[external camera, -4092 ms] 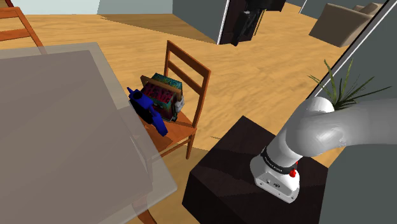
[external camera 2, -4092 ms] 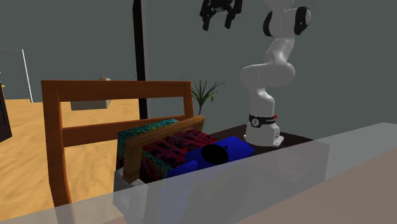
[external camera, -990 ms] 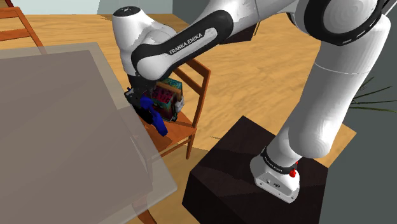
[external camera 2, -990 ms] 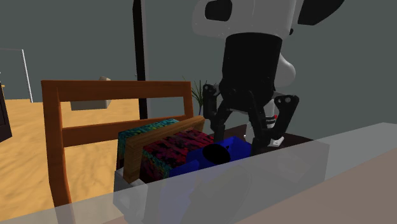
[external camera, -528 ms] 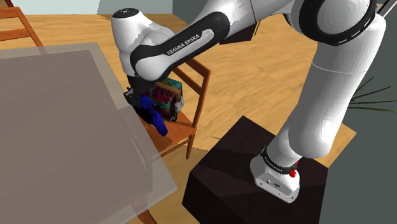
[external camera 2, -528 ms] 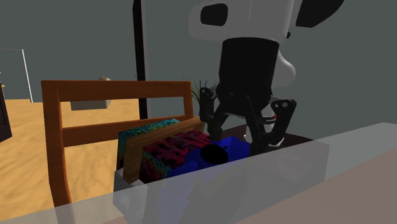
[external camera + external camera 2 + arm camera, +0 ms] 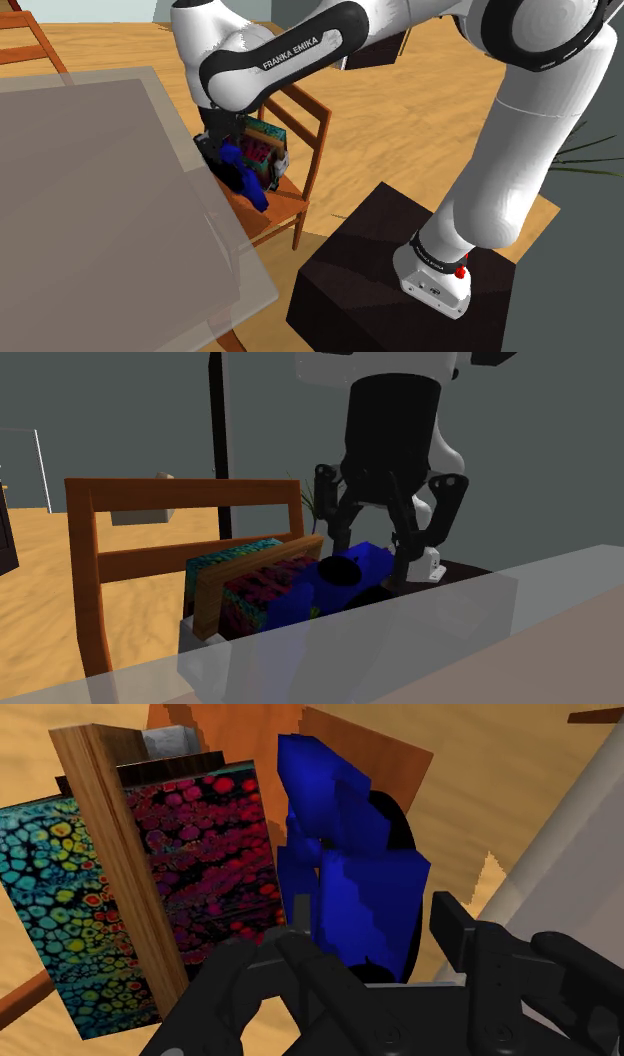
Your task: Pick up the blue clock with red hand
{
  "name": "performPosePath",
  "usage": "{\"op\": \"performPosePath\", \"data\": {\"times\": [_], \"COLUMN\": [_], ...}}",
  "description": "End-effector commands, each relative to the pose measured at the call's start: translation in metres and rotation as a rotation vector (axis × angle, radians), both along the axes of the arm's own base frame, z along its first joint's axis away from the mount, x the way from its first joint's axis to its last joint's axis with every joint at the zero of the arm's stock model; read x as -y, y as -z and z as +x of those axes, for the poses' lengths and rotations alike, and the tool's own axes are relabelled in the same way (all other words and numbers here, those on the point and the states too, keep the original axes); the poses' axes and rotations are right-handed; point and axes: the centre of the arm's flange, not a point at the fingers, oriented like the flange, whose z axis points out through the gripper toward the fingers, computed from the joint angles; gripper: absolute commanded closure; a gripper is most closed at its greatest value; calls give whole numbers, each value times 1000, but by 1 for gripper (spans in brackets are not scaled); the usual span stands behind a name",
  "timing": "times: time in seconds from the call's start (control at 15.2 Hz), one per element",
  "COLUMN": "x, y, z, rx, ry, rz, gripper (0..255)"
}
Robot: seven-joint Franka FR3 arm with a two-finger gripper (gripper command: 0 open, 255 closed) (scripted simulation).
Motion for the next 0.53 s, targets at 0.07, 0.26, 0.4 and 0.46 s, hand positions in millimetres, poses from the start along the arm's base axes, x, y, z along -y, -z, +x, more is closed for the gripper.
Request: {"op": "performPosePath", "data": {"times": [0.07,0.26,0.4,0.46], "x": [-1,-1,-1,-1], "y": [-19,-34,-41,-41], "z": [1,1,1,1], "rx": [3,3,3,3], "ry": [0,0,0,0], "rz": [1,1,1,1], "gripper": [255,255,255,255]}}
